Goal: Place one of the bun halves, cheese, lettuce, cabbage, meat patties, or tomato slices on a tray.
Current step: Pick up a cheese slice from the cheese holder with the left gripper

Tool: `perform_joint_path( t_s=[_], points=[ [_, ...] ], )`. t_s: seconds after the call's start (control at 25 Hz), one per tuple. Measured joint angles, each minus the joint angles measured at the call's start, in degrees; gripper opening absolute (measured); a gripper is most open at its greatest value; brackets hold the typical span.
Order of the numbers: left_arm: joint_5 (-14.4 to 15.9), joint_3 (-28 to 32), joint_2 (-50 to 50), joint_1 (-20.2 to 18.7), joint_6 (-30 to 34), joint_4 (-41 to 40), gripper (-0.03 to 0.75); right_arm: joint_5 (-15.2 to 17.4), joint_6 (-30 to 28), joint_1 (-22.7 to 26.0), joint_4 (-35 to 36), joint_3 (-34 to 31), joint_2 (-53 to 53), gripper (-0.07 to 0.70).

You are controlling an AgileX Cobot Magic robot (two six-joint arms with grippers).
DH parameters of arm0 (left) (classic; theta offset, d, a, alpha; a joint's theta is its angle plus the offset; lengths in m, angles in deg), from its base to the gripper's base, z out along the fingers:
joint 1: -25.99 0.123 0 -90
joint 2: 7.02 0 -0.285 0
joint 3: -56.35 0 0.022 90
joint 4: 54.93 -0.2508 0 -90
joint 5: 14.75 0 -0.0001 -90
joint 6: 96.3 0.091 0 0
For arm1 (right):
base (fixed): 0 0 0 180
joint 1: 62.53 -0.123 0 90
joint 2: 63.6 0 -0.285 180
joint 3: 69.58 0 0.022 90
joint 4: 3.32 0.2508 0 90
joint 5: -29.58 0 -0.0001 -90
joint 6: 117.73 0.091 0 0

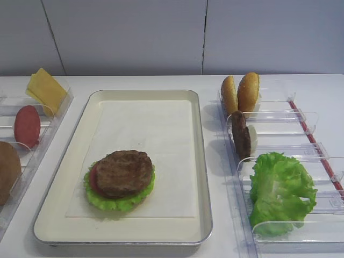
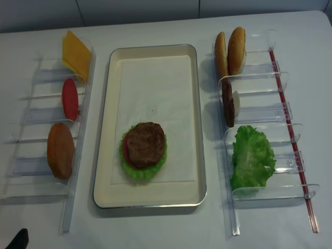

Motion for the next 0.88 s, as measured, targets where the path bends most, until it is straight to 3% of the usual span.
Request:
perform_joint_path(
  t_s=[0.88],
  points=[
    [0.0, 0.0, 0.0, 0.0, 0.0, 0.0, 0.471, 0.0, 0.24, 0.0, 0.0, 0.0, 0.0, 0.332]
  ],
)
